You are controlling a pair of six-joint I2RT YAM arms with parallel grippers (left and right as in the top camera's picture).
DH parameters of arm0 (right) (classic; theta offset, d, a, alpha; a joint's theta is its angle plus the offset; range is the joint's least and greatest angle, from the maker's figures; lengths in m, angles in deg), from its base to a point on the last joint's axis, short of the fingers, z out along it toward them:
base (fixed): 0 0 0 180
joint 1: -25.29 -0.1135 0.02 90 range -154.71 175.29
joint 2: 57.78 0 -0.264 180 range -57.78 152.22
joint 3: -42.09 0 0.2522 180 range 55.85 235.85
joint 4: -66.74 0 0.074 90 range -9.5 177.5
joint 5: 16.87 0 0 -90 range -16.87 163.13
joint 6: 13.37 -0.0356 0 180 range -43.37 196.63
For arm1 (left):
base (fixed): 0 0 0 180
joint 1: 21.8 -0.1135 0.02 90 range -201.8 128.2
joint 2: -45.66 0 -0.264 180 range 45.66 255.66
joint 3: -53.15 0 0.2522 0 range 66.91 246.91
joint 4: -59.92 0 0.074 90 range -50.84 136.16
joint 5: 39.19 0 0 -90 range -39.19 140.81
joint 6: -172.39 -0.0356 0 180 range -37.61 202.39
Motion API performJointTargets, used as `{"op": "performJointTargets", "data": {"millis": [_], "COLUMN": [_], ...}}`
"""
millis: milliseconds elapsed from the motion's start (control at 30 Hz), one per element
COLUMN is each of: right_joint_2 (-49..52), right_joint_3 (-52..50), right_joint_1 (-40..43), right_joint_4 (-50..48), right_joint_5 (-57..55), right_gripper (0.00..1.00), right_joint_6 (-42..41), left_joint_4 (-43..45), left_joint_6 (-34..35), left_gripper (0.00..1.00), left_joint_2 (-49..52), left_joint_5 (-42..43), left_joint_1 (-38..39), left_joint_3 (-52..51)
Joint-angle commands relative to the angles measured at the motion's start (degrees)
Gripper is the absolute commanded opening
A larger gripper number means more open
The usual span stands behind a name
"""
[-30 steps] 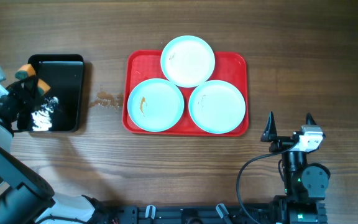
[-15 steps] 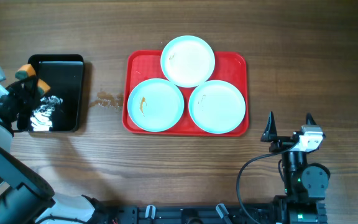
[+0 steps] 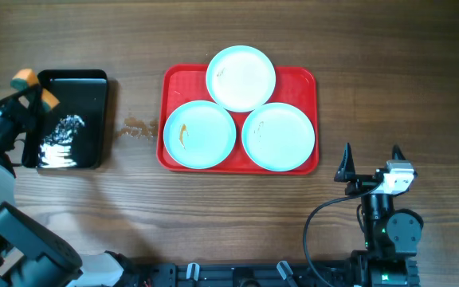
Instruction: Clean dirty plates on tray and stack at the side
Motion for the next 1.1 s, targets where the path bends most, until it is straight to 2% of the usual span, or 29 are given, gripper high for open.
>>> {"op": "performJointTargets", "data": {"millis": [0, 67, 133, 200, 300, 400, 533, 600, 733, 800, 867, 967, 1067], "right_joint_2": [-0.2, -0.2, -0.2, -0.2, -0.2, -0.2, -0.2, -0.2, -0.2, -0.2, -0.2, -0.2, -0.2], "right_joint_3": [-0.1, -0.1, -0.1, -0.1, -0.1, -0.1, -0.1, -0.1, -0.1, -0.1, -0.1, -0.1, -0.1], "right_joint_1": [0.3, 0.3, 0.3, 0.3, 0.3, 0.3, 0.3, 0.3, 0.3, 0.3, 0.3, 0.3, 0.3], "right_joint_4": [-0.3, -0.3, -0.3, -0.3, -0.3, -0.3, -0.3, -0.3, -0.3, -0.3, -0.3, -0.3, -0.3], "right_joint_5": [-0.1, -0.1, -0.1, -0.1, -0.1, -0.1, -0.1, -0.1, -0.1, -0.1, -0.1, -0.1, -0.1], "right_gripper": [1.0, 1.0, 1.0, 1.0, 1.0, 1.0, 1.0, 1.0, 1.0, 1.0, 1.0, 1.0, 1.0], "right_joint_6": [1.0, 1.0, 1.0, 1.0, 1.0, 1.0, 1.0, 1.0, 1.0, 1.0, 1.0, 0.9, 1.0], "left_joint_4": [-13.9, -16.2, -15.0, -11.1, -2.5, 6.3, 7.7, 1.7, -13.3, -15.3, -14.2, -9.8, -3.5], "left_joint_6": [-13.5, -16.3, -16.3, -16.2, -9.2, 0.6, 1.3, -1.1, -11.9, -13.9, -13.8, -13.4, -8.4], "left_gripper": [0.04, 0.04, 0.04, 0.04, 0.04, 0.04, 0.04, 0.04, 0.04, 0.04, 0.04, 0.04, 0.04], "left_joint_2": [2.4, 5.1, 5.5, 4.5, 1.7, -1.9, -5.0, -4.5, 0.0, 3.2, 3.4, 0.3, -3.6], "left_joint_5": [-19.9, -24.6, -19.8, -9.4, 1.4, 2.5, 1.7, -4.0, -27.5, -31.8, -27.9, -13.6, -6.3], "left_joint_1": [1.4, 2.4, 2.4, 2.3, 2.3, 2.4, 2.4, 2.6, 4.8, 5.6, 5.5, 5.3, 5.5], "left_joint_3": [0.0, -0.1, 0.0, 0.2, 1.2, 1.8, 1.8, 1.8, 1.4, 1.4, 1.6, 3.9, 6.2]}}
